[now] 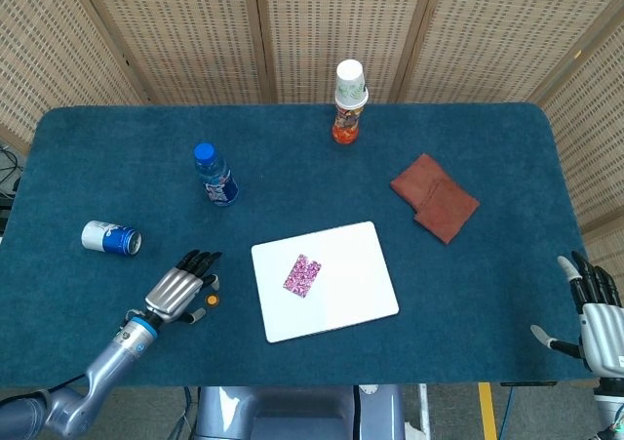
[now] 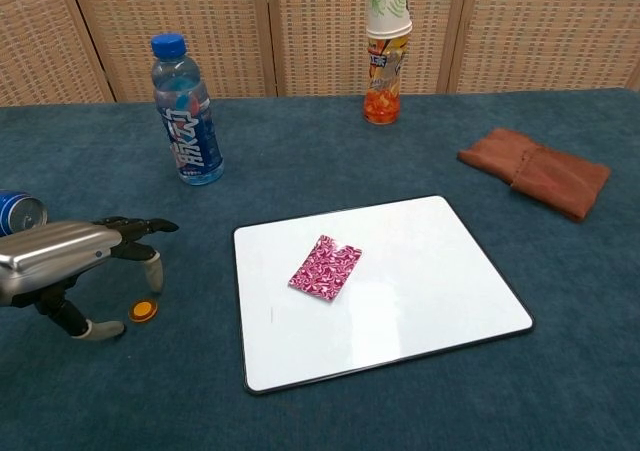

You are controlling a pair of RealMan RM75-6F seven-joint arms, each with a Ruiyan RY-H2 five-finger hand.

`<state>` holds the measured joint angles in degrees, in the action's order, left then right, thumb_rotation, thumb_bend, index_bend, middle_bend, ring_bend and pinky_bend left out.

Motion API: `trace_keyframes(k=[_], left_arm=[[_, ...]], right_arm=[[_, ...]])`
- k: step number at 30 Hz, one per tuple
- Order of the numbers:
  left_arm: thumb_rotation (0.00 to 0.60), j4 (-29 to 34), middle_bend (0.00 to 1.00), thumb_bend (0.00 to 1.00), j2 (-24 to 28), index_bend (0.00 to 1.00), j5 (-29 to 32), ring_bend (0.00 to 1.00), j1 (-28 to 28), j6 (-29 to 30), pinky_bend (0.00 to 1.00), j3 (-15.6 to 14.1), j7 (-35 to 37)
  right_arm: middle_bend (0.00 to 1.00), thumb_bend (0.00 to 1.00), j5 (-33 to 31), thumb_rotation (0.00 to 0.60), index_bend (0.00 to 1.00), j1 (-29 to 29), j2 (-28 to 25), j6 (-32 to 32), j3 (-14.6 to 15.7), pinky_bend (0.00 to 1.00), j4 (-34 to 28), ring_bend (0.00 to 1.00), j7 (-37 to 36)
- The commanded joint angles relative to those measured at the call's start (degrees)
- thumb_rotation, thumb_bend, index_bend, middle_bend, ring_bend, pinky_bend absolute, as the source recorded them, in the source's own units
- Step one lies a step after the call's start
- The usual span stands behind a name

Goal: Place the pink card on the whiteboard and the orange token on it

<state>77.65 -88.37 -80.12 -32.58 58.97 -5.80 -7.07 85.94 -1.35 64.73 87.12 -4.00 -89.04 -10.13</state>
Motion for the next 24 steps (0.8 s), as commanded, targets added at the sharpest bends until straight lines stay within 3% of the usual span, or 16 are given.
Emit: trace_keyframes(k=[1,9,16,24], left_arm=[[0.600,-0.4,0.00,0.30,-0.3,0.39,0.0,0.00,0.2,-0.2,0.00,0.4,0.0],[0.600,-0.6,0.00,0.31,-0.5,0.42,-0.4,0.00,0.6,-0.8,0.00,0.8,0.0],[0.600,-0.8,0.00,0.31,-0.6,0.55,-1.0,0.00,0.9,-1.0,0.00,1.0,-0.1],[0.600,-0.8,0.00,0.31,-0.5,0.57,-1.0,0.00,1.0,-1.2,0.00,1.8,-0.1]], right_arm=[[0.00,0.05,0.0,0.600,0.00,0.0,0.0,0.0,0.0,0.00,0.0,0.00,0.0],[0.00,0.05,0.0,0.600,0.00,0.0,0.0,-0.1,0.0,0.00,-0.1,0.00,-0.1],[0.00,0.04,0.0,0.600,0.00,0.0,-0.1,0.0,0.0,0.00,0.0,0.00,-0.2],[0.00,0.04,0.0,0.600,0.00,0.0,-0.1,0.0,0.0,0.00,0.0,0.00,-0.2]])
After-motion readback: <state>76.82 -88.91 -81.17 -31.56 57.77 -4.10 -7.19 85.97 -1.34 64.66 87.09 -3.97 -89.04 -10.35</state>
